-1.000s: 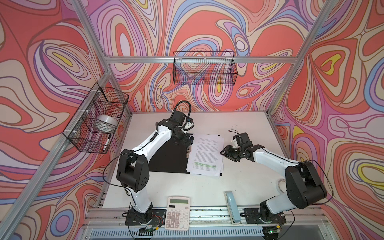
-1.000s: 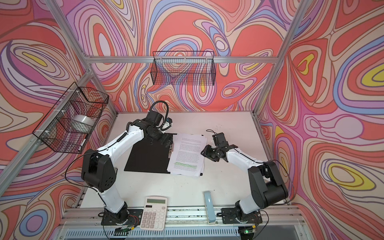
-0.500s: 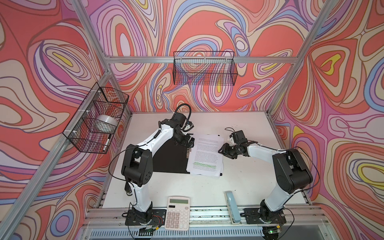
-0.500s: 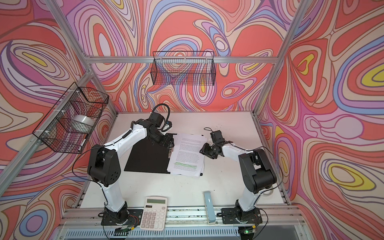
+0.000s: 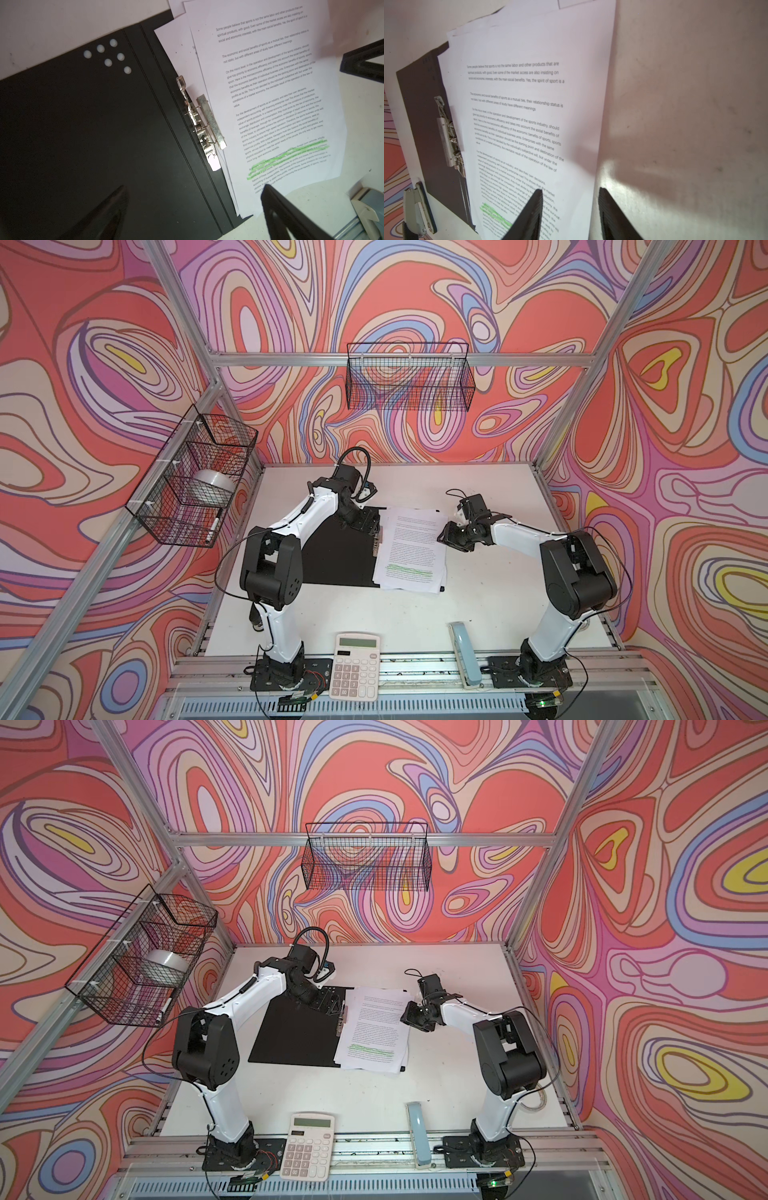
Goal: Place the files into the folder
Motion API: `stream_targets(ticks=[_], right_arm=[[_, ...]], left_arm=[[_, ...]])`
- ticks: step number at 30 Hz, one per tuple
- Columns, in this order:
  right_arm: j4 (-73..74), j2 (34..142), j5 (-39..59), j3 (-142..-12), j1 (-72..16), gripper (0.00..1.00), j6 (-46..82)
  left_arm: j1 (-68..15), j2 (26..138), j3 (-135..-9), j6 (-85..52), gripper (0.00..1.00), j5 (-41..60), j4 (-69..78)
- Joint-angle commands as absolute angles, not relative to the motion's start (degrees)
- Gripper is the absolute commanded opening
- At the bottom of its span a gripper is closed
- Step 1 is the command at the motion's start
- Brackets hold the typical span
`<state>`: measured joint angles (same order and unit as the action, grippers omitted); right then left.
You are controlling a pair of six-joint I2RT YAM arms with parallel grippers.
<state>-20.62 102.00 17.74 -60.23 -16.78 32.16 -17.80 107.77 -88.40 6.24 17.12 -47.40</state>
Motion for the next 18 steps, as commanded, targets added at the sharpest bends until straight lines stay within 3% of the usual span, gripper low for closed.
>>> stream_targets(ticks=[1, 18], right_arm=[[-23.42, 103.53, 16.24, -61.08, -16.44, 0.46, 30.14], [-20.21, 106.54, 19.16, -61.83, -16.45, 0.39, 31.25]], left_arm=[[-17.09, 107.15, -89.71, 9.13, 0.99, 17.63, -49.18], [-14.50, 108.54, -89.99, 10.16, 0.98, 23.31, -50.67]])
